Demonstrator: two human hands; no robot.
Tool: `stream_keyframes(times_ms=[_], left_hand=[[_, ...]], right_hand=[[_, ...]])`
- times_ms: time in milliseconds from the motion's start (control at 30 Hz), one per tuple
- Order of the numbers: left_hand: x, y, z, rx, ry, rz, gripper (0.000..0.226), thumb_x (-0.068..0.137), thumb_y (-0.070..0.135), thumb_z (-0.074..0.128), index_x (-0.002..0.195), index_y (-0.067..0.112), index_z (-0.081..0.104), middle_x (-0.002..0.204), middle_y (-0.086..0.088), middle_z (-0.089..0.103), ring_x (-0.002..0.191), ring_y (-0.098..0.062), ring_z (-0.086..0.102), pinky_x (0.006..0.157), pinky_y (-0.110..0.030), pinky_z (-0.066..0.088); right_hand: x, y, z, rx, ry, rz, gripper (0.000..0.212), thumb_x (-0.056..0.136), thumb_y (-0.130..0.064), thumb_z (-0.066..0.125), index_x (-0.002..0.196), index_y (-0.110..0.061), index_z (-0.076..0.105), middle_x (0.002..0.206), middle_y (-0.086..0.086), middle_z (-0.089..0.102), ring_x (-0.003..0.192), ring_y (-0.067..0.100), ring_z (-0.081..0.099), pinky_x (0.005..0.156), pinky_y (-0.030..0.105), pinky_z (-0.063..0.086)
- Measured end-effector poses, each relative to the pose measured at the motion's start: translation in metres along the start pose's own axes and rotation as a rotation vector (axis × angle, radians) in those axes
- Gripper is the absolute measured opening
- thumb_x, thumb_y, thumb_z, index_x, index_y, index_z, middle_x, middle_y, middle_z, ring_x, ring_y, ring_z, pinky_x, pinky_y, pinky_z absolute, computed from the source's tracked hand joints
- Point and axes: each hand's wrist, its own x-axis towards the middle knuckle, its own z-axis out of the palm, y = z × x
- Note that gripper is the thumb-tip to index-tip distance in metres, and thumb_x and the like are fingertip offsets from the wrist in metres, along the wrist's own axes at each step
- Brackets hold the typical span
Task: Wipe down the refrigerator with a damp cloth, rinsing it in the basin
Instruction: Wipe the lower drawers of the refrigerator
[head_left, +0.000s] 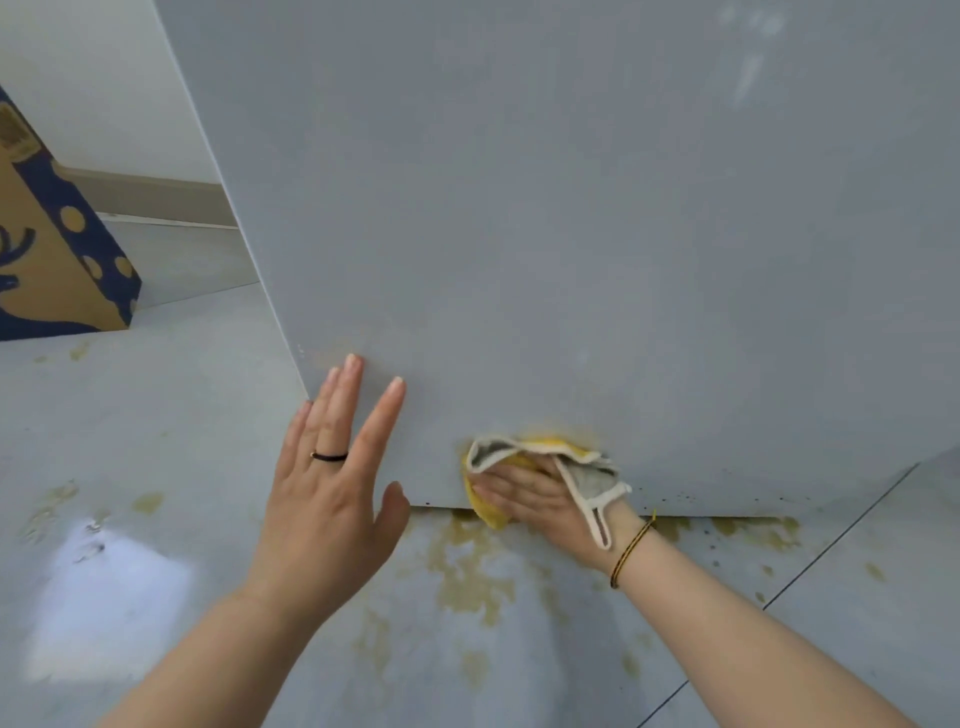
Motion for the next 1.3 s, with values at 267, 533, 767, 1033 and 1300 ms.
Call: stream_keyframes(times_ms=[267, 533, 767, 1033, 1300], left_hand=[[0.005, 0.026, 0.020, 0.006, 0.088, 0.064, 0.065, 0.074, 0.022, 0.040, 0.136, 0.023, 0.021, 0.142, -0.018, 0.019, 0.142, -0.021, 0.001, 0.113, -0.034, 0.008], [0.014, 0.040, 0.033, -0.001, 0.062, 0.154, 0.061, 0.077, 0.023, 0.041, 0.135, 0.022, 0.023, 0.141, -0.019, 0.019, 0.142, -0.015, -0.005, 0.111, -0.036, 0.011], [0.012, 0.051, 0.043, -0.005, 0.031, 0.177, 0.060, 0.078, 0.024, 0.041, 0.135, 0.020, 0.024, 0.141, -0.020, 0.020, 0.142, -0.016, -0.003, 0.114, -0.033, 0.005], [0.013, 0.072, 0.056, -0.004, 0.078, 0.078, 0.057, 0.077, 0.025, 0.040, 0.133, 0.017, 0.028, 0.140, -0.023, 0.016, 0.141, -0.013, -0.007, 0.115, -0.031, 0.002], [0.009, 0.087, 0.071, 0.032, 0.011, 0.175, 0.059, 0.076, 0.024, 0.039, 0.134, 0.018, 0.030, 0.141, -0.019, 0.021, 0.142, -0.011, -0.003, 0.115, -0.031, 0.000]], right_hand=[[0.031, 0.049, -0.062, 0.222, 0.409, 1.031, 0.061, 0.097, -0.041, 0.027, 0.148, -0.021, -0.002, 0.155, -0.006, -0.013, 0.143, 0.015, -0.009, 0.114, 0.046, 0.003], [0.036, -0.005, -0.067, 1.017, 0.378, 1.797, 0.069, 0.080, -0.047, 0.033, 0.138, -0.027, 0.002, 0.142, -0.010, -0.012, 0.134, 0.000, -0.008, 0.105, 0.002, -0.009], [0.002, 0.055, -0.054, 1.065, 0.613, 2.270, 0.078, 0.073, -0.057, 0.027, 0.130, -0.004, 0.030, 0.138, 0.011, 0.031, 0.126, 0.022, 0.029, 0.112, 0.031, 0.016], [0.006, 0.061, -0.049, 1.004, 0.595, 2.447, 0.060, 0.098, -0.031, 0.024, 0.146, -0.004, 0.001, 0.155, 0.010, -0.002, 0.143, 0.018, -0.001, 0.112, 0.023, -0.002], [-0.067, 0.095, -0.014, 0.828, 0.843, 2.465, 0.059, 0.077, -0.052, 0.023, 0.115, -0.011, 0.041, 0.114, 0.009, 0.045, 0.103, 0.021, 0.044, 0.103, 0.040, 0.033]])
